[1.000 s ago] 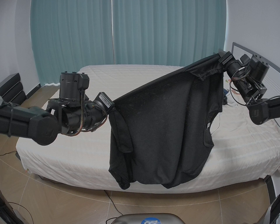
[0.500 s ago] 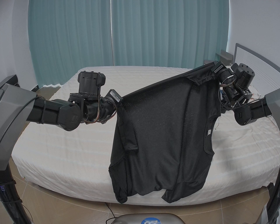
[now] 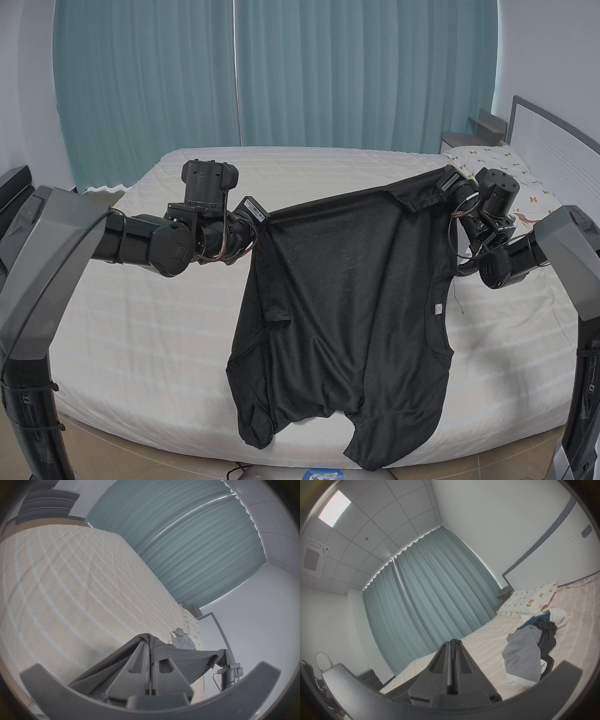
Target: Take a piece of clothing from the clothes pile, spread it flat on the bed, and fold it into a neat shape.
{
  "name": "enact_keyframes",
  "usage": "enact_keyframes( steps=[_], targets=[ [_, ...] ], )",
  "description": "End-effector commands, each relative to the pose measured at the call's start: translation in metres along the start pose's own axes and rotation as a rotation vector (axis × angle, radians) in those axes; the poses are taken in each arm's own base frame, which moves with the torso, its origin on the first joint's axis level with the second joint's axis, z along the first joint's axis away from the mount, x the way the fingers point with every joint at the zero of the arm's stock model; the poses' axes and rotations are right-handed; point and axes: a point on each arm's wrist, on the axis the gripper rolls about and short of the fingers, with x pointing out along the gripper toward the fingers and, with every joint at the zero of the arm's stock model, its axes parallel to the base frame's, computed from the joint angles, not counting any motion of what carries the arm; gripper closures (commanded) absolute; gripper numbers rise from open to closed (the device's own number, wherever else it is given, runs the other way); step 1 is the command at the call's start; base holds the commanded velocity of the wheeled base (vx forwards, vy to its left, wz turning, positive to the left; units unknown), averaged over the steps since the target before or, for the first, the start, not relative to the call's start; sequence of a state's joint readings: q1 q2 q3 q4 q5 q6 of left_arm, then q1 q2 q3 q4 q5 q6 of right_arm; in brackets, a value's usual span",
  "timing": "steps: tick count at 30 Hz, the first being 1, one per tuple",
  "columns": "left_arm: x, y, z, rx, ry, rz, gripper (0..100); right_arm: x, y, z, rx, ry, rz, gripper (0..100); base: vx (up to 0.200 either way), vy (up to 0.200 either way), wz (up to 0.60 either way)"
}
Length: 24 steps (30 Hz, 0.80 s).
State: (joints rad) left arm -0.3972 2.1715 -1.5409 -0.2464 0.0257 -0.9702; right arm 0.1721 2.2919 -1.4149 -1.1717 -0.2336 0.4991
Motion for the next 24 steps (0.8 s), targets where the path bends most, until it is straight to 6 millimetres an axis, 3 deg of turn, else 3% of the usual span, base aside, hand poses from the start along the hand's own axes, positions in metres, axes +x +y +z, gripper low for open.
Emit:
enact_keyframes(
  steps=[1, 9, 10, 19, 24],
  targets=[
    [0.032, 0.019, -0.016, 0.029, 0.030, 0.046, 100, 0.002, -0.026, -0.044, -0.023, 0.080, -0.047, 100, 0.000, 0.000, 0.00],
    [0.059, 0.043, -0.036, 0.031, 0.059, 0.107, 100, 0.000, -0.046, -0.076, -0.028, 0.111, -0.073, 100, 0.000, 0.000, 0.00],
    [0.061, 0.045, -0.036, 0.032, 0.058, 0.112, 0, -0.001, -0.049, -0.081, -0.032, 0.120, -0.078, 0, 0.000, 0.000, 0.00],
    [0.085, 0.059, -0.047, 0.028, 0.032, 0.156, 0, -0.013, -0.073, -0.126, -0.065, 0.245, -0.119, 0, 0.000, 0.000, 0.00],
    [0.106, 0.078, -0.052, 0.040, -0.043, 0.238, 0, -0.028, -0.085, -0.136, -0.082, 0.315, -0.154, 0, 0.000, 0.000, 0.00]
  ],
)
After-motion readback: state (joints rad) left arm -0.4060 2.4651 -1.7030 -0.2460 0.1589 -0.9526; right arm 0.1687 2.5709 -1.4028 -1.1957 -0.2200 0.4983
